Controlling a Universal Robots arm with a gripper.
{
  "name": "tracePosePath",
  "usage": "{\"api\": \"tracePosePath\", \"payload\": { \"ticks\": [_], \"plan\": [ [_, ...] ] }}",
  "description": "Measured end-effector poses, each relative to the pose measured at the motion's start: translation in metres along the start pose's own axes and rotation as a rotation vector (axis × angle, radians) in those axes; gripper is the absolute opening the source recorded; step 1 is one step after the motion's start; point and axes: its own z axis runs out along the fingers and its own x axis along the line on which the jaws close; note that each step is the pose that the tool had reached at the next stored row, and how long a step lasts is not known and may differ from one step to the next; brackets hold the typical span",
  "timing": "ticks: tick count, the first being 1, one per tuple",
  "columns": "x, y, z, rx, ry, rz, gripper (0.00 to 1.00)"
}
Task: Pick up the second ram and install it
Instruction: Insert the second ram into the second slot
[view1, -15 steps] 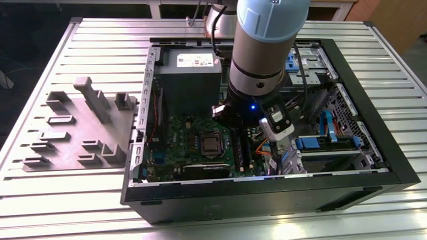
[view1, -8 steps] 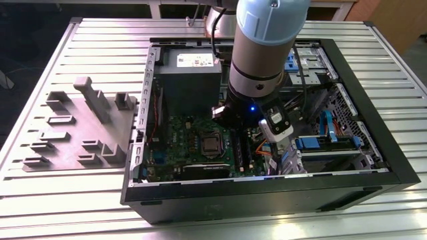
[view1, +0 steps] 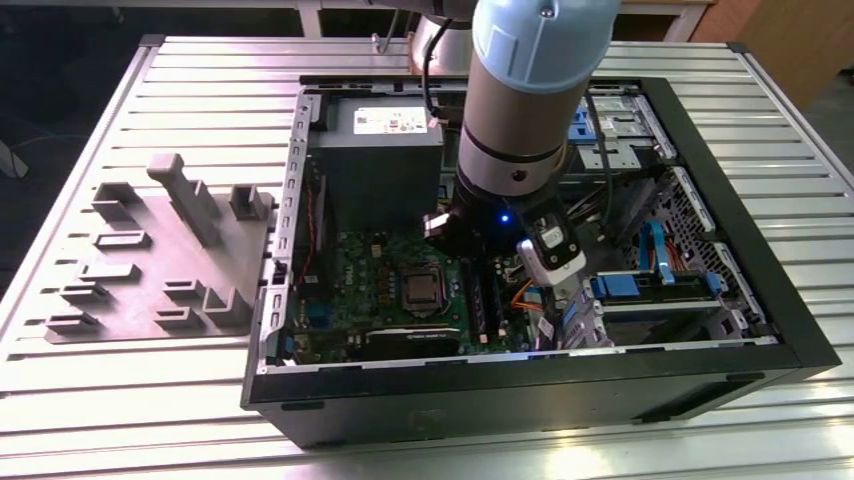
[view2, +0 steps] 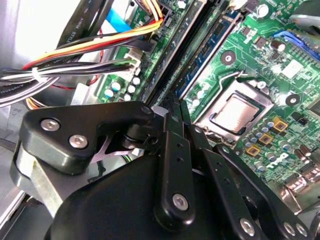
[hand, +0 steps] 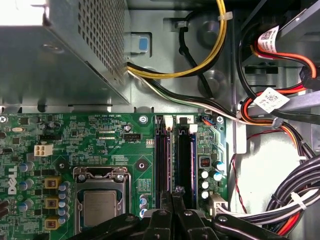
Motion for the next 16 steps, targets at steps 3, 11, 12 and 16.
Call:
{"api": "tracePosePath", "payload": {
  "ticks": [3,11,12,16],
  "plan": [
    [0.0,-0.0001,0.001,0.0005,0.0001,0.0,0.12],
    [-0.0001,0.0001,0.0021,-0.0018,-0.0008,0.0,0.18],
    [-0.0001,0.0001,0.0021,-0.0015,-0.0005,0.0,0.18],
    [0.0001,-0.0001,0.0015,-0.0002,0.0001,0.0,0.36]
  ]
}}
